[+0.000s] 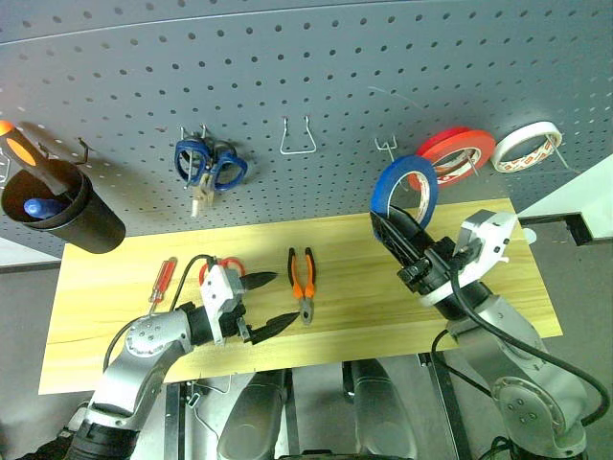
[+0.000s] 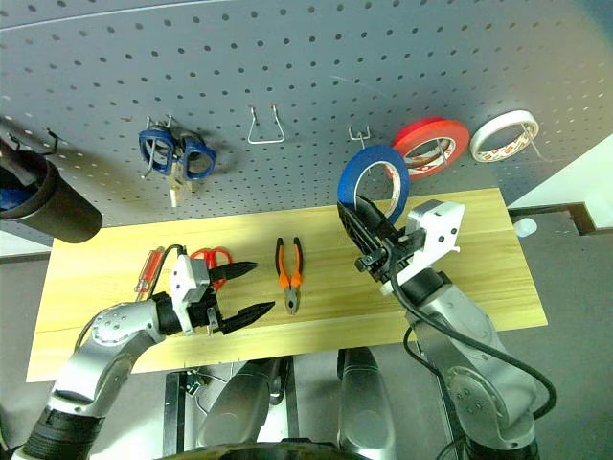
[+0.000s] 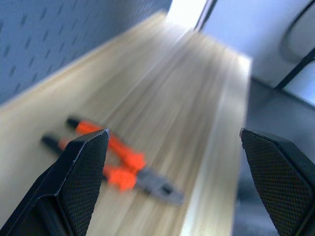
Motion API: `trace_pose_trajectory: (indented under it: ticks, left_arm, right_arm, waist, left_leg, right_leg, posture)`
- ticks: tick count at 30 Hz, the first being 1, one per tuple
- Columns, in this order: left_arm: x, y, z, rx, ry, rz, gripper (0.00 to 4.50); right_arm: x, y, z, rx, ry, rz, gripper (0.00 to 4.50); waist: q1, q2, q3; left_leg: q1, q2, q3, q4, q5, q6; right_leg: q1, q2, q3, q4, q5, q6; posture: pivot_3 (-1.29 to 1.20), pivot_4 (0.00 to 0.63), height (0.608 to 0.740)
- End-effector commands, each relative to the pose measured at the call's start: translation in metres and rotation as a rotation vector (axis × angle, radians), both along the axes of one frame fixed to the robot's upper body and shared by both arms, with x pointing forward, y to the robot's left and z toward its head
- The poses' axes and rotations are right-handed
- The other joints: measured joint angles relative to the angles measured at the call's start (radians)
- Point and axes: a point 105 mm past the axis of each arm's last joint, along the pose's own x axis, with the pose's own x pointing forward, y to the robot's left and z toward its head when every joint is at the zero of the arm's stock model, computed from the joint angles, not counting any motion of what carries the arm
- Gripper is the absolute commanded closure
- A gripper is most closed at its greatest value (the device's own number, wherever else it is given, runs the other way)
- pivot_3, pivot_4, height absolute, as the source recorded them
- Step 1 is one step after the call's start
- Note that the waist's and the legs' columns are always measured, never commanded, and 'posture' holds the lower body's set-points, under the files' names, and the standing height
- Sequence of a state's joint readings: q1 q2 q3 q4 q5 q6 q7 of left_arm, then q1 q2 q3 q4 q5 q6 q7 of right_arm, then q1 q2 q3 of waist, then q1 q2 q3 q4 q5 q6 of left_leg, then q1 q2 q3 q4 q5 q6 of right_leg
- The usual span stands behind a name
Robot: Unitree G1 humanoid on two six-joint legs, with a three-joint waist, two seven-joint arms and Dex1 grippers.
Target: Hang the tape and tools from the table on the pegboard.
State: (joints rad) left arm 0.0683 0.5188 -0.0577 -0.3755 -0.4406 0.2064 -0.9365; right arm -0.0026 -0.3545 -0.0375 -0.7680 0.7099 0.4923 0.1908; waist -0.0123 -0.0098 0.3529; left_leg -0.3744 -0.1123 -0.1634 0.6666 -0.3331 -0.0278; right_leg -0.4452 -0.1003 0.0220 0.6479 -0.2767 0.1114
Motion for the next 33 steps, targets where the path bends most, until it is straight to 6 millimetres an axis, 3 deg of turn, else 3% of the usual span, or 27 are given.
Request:
trace_pose_trajectory:
  ticks: [1,6,17,27,33]
  left_arm:
    - [-0.013,-0.002,0.024,-0.037,-0.073,-0.053,0.04]
    - [-0.017,0.006,0.063,-0.069,-0.115,-0.050,0.04]
    - [-0.009,0.006,0.085,-0.084,-0.140,-0.026,0.04]
    - [-0.009,0.003,0.088,-0.093,-0.132,-0.025,0.04]
    - [-0.007,0.002,0.084,-0.088,-0.125,-0.012,0.04]
  right_arm:
    - [-0.002,-0.002,0.005,0.001,-0.042,0.005,3.82]
    - [0.001,-0.011,-0.002,-0.019,-0.024,-0.018,3.82]
    - [0.008,-0.020,-0.010,-0.037,-0.013,-0.049,3.82]
    - [0.017,-0.012,-0.012,-0.037,-0.018,-0.033,3.82]
    - [0.033,0.007,-0.015,-0.017,-0.027,-0.014,3.83]
  waist:
    - [0.001,0.000,0.000]
    - [0.001,0.000,0.000]
    - [0.001,-0.001,-0.001]
    - [0.001,-0.001,-0.001]
    - [-0.001,-0.002,-0.001]
  left_leg:
    - [0.000,0.000,0.000,0.000,0.000,0.000]
    - [0.000,0.000,0.000,0.001,0.000,-0.001]
    - [0.000,0.000,0.000,0.002,0.000,-0.001]
    - [0.000,0.000,0.000,0.002,0.001,-0.001]
    - [0.001,0.001,0.000,0.002,0.001,-0.002]
  right_leg:
    - [0.000,0.000,0.000,0.000,0.000,0.000]
    - [0.000,0.000,0.000,0.001,0.000,0.000]
    - [0.000,0.001,0.000,0.002,0.000,-0.001]
    - [0.000,0.001,0.000,0.002,0.001,-0.001]
    - [0.000,0.002,0.000,0.002,0.001,-0.002]
  posture:
    - [0.02,0.332,0.727]
    - [0.03,0.331,0.727]
    - [0.03,0.331,0.727]
    - [0.04,0.336,0.727]
    - [0.04,0.337,0.727]
